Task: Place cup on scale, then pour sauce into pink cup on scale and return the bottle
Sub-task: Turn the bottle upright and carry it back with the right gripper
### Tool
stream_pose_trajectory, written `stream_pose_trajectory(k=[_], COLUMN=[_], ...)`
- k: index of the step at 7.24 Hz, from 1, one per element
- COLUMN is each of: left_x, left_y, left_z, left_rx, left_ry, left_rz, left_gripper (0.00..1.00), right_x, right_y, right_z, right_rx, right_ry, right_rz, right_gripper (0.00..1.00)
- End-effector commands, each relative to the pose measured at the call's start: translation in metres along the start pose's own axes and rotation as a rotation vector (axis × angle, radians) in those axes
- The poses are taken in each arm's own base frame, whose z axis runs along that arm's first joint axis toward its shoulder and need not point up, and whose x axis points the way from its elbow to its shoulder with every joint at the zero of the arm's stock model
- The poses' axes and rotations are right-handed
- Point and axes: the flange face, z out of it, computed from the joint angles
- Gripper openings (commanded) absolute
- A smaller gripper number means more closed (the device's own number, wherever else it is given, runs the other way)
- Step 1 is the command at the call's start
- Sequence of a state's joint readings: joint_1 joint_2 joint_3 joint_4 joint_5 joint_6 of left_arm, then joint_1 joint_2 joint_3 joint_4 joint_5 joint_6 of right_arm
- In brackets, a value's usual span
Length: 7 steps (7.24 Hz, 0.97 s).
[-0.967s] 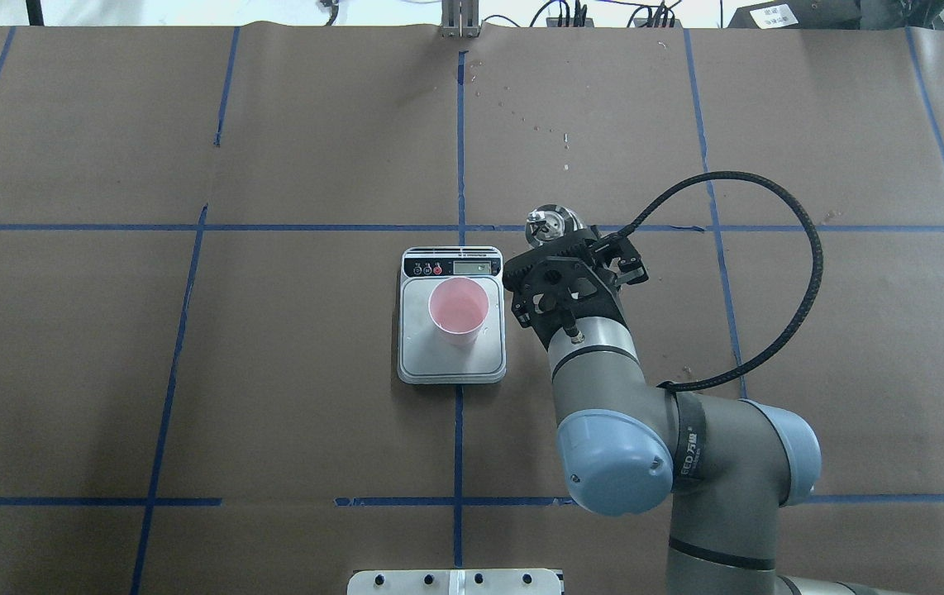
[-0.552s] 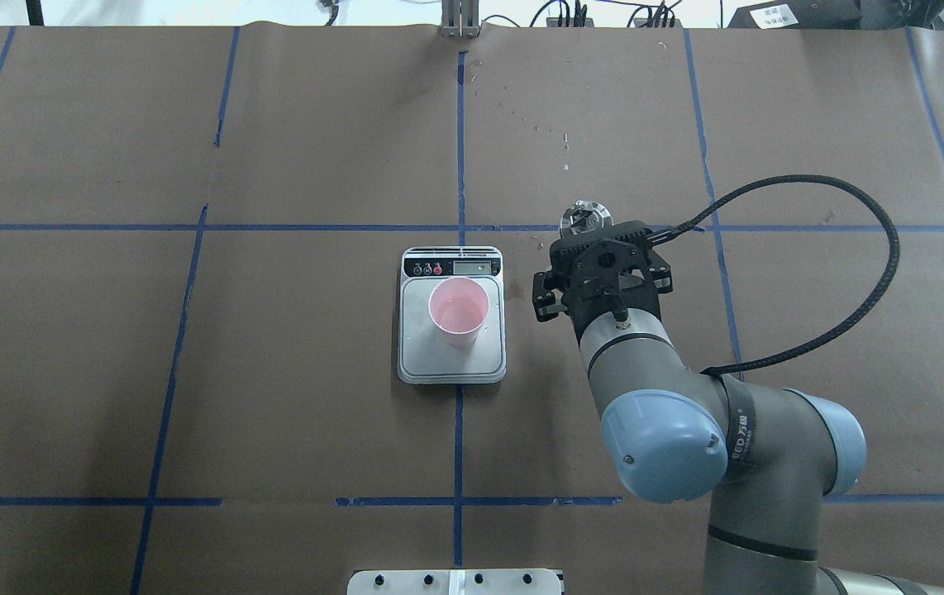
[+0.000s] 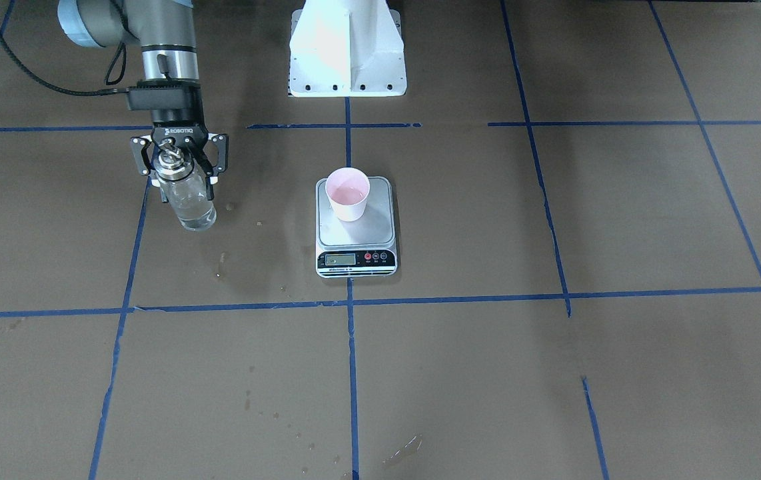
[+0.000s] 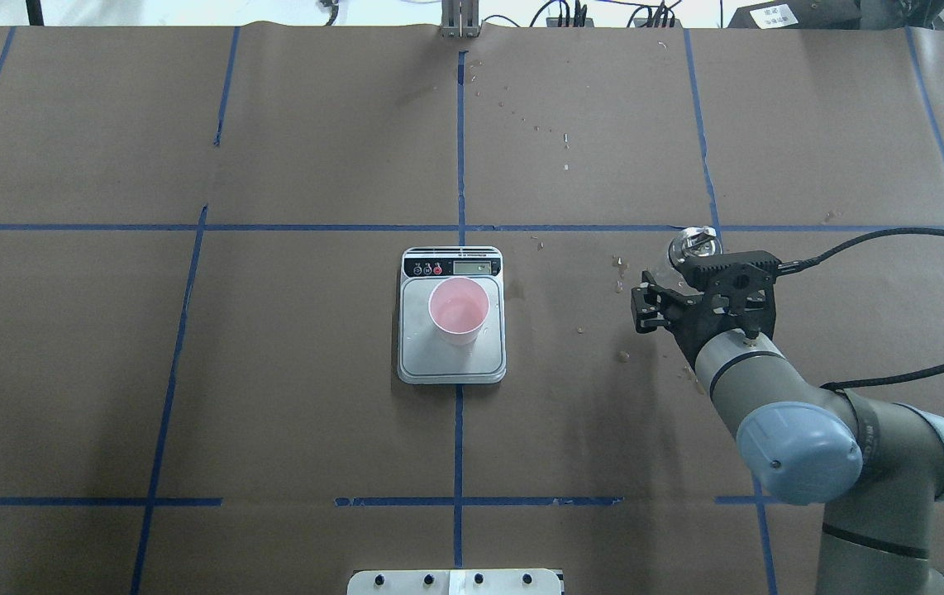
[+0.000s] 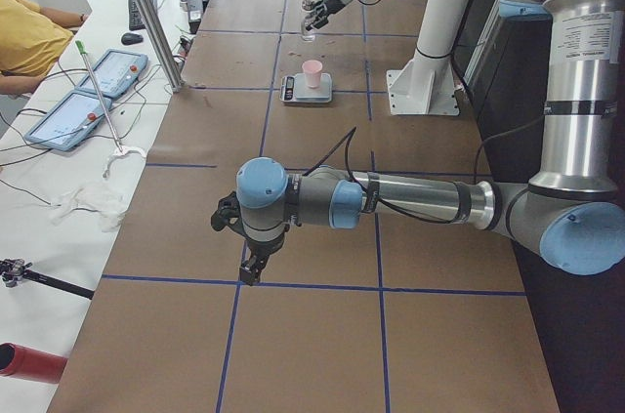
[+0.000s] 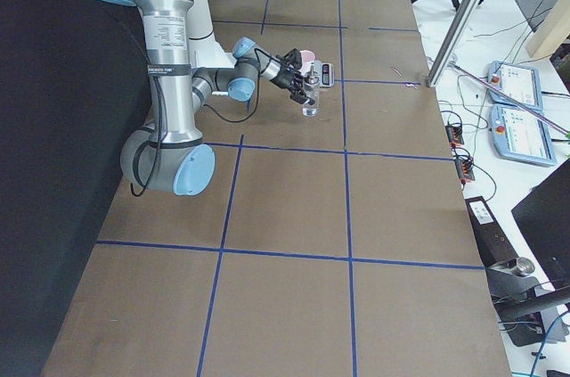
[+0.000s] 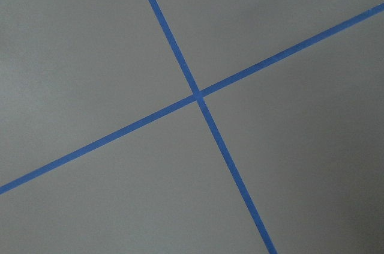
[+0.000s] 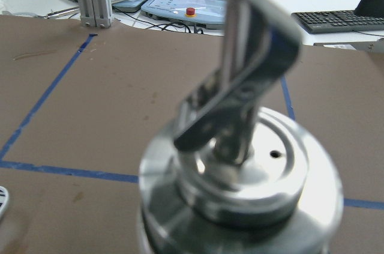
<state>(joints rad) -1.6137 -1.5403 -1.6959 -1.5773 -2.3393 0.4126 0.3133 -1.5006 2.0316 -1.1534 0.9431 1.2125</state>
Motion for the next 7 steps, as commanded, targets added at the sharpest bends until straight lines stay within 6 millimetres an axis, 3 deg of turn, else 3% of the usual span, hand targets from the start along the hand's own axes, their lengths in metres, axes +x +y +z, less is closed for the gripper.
stream_pose_trajectory(k=[1, 2, 5, 7], left_x=[0.000, 0.001, 0.001, 0.001], left_y=[-0.002, -0.003, -0.003, -0.004], left_z=[-0.001, -0.002, -0.002, -0.002], left_rx=[0.003, 0.004, 0.004, 0.005], left_ry=[-0.001, -0.002, -0.002, -0.002], left_rz=[0.003, 0.004, 0.004, 0.005], left_gripper=[1.00, 1.00, 1.00, 1.00], right_x=[0.028, 0.030, 0.062, 0.063], right_y=[0.015, 0.019, 0.046, 0.048], right_z=[0.006, 0.009, 0.029, 0.030], right_rx=[-0.038, -0.047, -0.046, -0.047], right_ry=[0.024, 0.030, 0.028, 0.027], right_rz=[0.078, 0.084, 0.094, 0.087], right_gripper=[0.00, 0.00, 0.00, 0.00])
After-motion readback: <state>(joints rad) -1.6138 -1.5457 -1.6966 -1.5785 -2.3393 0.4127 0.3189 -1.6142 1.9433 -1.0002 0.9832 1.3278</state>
